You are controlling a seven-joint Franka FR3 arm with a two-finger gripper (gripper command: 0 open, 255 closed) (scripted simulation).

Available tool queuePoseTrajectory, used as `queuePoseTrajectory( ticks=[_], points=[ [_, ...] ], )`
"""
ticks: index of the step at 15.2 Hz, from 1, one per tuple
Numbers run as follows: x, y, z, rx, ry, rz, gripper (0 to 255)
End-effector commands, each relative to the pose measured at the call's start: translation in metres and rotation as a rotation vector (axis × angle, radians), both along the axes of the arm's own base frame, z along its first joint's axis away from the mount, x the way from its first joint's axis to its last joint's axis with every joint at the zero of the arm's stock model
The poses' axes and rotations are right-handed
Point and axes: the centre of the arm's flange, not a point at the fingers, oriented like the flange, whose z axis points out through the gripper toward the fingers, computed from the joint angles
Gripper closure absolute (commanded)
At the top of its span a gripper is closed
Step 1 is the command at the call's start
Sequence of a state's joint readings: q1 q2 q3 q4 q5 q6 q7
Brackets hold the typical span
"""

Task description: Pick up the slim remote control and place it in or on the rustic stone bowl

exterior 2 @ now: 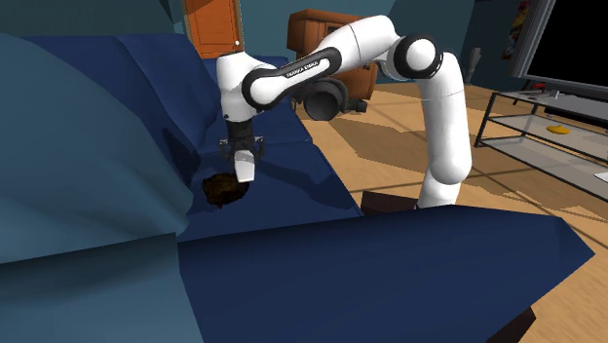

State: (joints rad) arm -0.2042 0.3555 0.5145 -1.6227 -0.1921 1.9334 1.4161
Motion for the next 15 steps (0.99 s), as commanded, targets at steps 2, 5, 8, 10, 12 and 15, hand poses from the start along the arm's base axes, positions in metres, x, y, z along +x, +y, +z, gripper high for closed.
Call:
queuePoseTrajectory(
  ticks=[2,5,8,10,12,15],
  points=[
    [0.041,-0.007,-0.002,-0.001,0.000,-0.001,255],
    [0.080,-0.016,-0.001,-0.001,0.000,-0.001,255],
    [0.118,-0.024,-0.001,-0.001,0.000,-0.001,255],
    [0.118,-0.024,-0.012,-0.001,0.000,-0.001,255],
    [0.118,-0.024,-0.022,-0.001,0.000,-0.001,255],
    [0.118,-0.024,-0.038,-0.001,0.000,-0.001,255]
  ],
)
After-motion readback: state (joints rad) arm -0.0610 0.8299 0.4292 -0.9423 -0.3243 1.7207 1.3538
